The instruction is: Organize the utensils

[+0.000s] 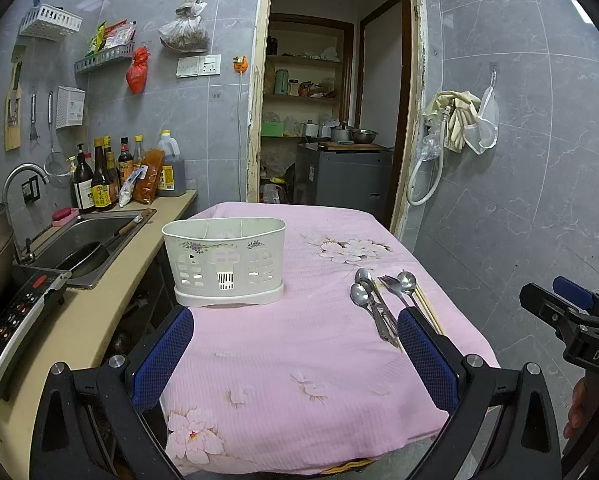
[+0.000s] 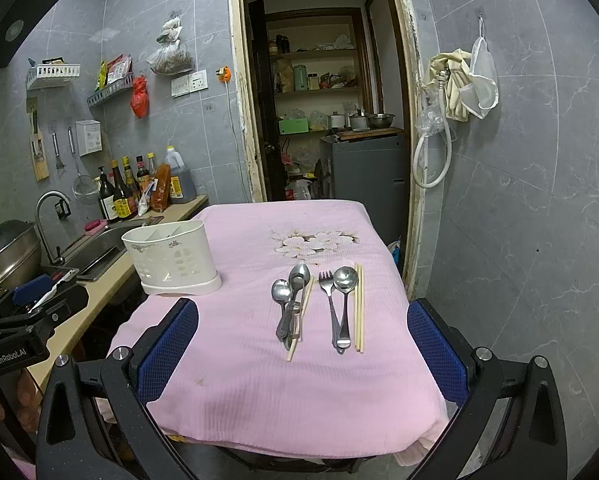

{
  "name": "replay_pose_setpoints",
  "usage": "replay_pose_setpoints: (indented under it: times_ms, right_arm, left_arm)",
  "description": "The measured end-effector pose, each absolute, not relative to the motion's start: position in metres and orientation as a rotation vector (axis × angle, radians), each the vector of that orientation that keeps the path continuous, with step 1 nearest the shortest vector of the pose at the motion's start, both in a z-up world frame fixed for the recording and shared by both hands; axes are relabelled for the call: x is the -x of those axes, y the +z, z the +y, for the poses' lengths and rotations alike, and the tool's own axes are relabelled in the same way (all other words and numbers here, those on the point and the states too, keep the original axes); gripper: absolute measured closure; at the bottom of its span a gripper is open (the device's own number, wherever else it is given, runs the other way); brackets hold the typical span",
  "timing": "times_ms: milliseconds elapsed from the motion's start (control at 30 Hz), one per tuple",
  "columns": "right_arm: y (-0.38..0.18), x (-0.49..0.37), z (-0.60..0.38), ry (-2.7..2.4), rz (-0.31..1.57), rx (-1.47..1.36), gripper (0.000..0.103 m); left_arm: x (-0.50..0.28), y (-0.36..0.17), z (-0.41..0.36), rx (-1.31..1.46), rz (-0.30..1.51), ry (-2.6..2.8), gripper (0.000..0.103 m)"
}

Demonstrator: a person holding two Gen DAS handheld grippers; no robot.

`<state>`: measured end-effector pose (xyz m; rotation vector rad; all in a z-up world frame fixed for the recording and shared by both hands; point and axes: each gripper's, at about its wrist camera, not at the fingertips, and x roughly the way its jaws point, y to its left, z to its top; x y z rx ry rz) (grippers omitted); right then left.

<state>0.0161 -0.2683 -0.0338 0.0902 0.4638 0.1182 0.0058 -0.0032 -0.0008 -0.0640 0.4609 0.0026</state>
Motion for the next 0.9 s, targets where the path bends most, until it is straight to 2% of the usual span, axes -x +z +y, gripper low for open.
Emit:
replay_pose_setpoints:
  times_ms: [900]
  right_arm:
    - [-0.04, -0.022, -0.264, 0.117, 0.471, -0.088, 0.001]
  left_arm:
    - [-0.012, -0.011, -0.006, 0.069, 0.472, -0.001, 0.0]
